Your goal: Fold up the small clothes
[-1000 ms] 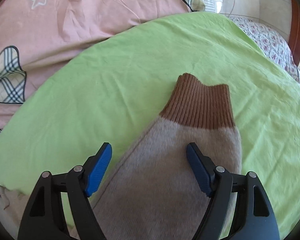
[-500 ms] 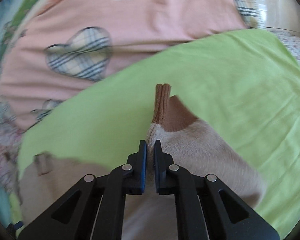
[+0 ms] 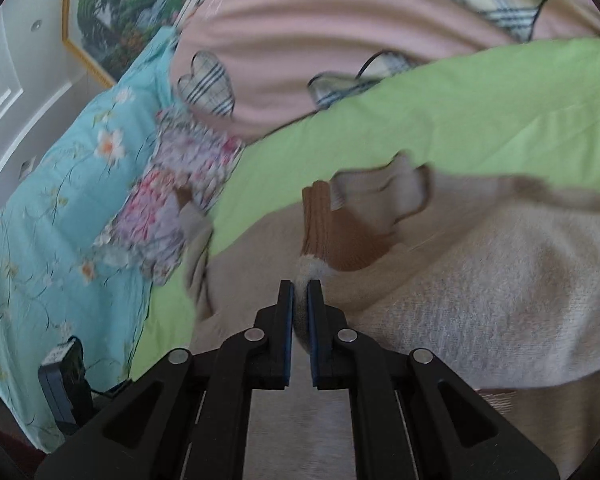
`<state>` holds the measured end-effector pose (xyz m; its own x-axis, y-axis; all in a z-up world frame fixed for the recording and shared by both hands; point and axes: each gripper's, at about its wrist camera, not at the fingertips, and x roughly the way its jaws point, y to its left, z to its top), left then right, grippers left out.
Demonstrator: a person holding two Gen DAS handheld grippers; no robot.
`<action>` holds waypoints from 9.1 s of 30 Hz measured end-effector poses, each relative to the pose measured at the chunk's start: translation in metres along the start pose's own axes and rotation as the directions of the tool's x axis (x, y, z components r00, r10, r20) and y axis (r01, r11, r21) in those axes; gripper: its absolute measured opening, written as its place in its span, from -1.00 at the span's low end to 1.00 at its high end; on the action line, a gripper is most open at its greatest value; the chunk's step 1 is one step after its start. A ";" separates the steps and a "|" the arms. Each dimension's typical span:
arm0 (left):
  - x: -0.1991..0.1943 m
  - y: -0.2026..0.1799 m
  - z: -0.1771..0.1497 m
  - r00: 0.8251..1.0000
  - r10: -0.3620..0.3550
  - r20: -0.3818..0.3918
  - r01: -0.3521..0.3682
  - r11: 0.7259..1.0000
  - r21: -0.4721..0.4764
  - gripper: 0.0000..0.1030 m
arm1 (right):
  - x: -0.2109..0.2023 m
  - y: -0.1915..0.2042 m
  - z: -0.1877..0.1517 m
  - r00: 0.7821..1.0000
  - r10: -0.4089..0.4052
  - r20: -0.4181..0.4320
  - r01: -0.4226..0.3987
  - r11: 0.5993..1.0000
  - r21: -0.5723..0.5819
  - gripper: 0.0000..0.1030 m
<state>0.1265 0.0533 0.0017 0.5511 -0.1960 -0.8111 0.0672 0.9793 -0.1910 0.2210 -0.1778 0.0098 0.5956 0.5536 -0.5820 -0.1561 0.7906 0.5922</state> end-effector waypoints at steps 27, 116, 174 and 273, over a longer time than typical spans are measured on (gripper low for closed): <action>0.130 -0.019 0.118 0.970 -0.238 -0.045 0.232 0.967 -0.109 -0.84 | -0.089 -0.017 -0.077 0.980 -0.179 0.086 0.162 0.971 0.175 -0.83; 0.039 0.187 0.149 0.986 0.121 0.115 -0.089 0.964 -0.252 0.50 | -0.061 -0.011 -0.102 0.941 -0.332 -0.068 0.338 0.936 0.103 -0.07; 0.043 -0.061 0.058 0.949 -0.298 -0.104 0.312 0.843 0.438 0.41 | -0.106 -0.028 -0.073 0.932 -0.358 0.049 0.346 0.924 0.161 -0.05; 0.121 0.079 0.152 0.995 0.100 0.009 -0.100 0.995 0.016 -0.87 | -0.108 -0.102 -0.061 0.875 -0.470 0.115 0.419 0.855 0.307 -0.82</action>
<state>0.3246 0.1142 -0.0279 0.5625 -0.0964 -0.8211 0.0252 0.9947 -0.0995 0.1251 -0.3019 -0.0215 0.6854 0.0825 -0.7235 0.3577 0.8273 0.4332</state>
